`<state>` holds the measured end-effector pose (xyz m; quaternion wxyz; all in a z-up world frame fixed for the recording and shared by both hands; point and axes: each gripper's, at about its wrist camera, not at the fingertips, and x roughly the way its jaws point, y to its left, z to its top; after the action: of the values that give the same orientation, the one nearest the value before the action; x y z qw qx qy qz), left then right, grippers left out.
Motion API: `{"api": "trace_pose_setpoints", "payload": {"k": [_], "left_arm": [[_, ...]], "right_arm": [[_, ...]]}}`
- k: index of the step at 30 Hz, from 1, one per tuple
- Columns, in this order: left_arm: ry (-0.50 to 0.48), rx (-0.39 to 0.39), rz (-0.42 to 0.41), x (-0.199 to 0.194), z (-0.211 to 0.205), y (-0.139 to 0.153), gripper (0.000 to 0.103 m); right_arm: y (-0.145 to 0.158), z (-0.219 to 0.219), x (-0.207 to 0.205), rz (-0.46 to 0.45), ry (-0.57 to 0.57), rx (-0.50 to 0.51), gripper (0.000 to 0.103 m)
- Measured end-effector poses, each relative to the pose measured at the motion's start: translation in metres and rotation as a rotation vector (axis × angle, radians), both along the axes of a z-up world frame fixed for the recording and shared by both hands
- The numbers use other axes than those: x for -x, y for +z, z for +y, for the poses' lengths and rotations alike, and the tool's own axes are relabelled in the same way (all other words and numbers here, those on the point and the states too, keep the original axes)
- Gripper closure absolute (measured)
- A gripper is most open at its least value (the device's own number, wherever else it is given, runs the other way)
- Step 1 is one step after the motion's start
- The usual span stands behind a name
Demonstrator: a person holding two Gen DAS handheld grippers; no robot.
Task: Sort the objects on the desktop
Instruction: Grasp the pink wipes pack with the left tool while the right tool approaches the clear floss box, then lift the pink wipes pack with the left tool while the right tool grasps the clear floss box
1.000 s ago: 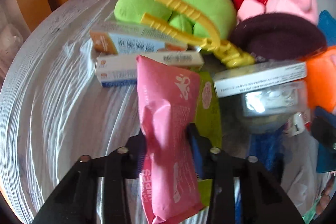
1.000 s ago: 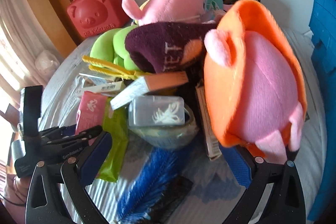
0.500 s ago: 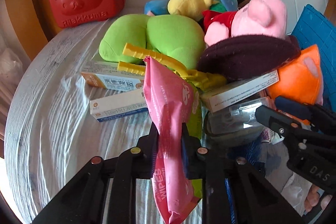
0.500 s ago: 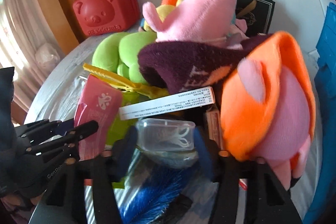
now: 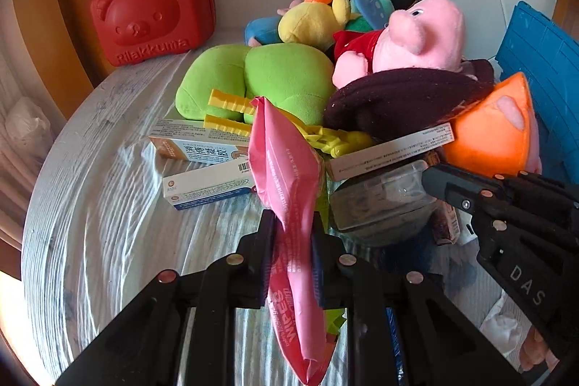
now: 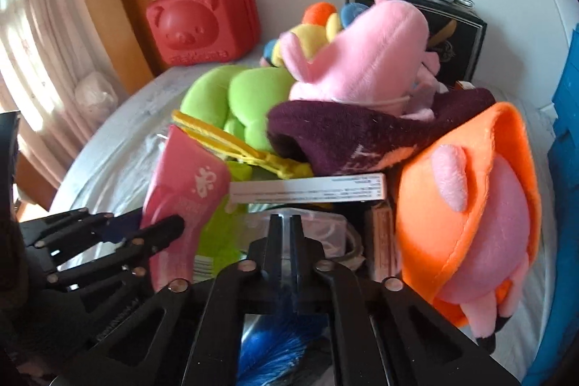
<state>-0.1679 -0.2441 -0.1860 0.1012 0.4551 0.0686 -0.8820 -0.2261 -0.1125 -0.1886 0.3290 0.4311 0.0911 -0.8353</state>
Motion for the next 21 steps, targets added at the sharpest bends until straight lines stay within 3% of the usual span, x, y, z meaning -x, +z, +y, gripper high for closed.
{"api": "trace_pose_setpoints", "payload": {"k": [3, 5, 7, 8, 17, 21], "left_arm": [[0.010, 0.010, -0.015, -0.004, -0.001, -0.003, 0.085], [0.014, -0.002, -0.028, -0.005, -0.003, -0.007, 0.085], [0.016, -0.001, -0.034, -0.005, -0.002, -0.010, 0.085], [0.017, 0.002, -0.037, -0.004, -0.002, -0.011, 0.085], [0.016, 0.029, -0.050, 0.013, -0.003, -0.016, 0.085], [0.024, 0.038, -0.058, 0.020, -0.008, -0.020, 0.085]], "right_arm": [[0.000, 0.002, -0.004, -0.010, 0.001, -0.002, 0.096], [-0.003, 0.010, -0.003, -0.020, -0.025, -0.012, 0.079], [-0.006, 0.012, -0.001, -0.026, -0.041, -0.017, 0.038], [-0.006, 0.012, 0.001, -0.024, -0.037, -0.017, 0.033], [-0.015, -0.001, 0.017, -0.031, 0.016, -0.025, 0.033], [-0.032, -0.013, 0.030, -0.064, 0.022, -0.061, 0.037]]}}
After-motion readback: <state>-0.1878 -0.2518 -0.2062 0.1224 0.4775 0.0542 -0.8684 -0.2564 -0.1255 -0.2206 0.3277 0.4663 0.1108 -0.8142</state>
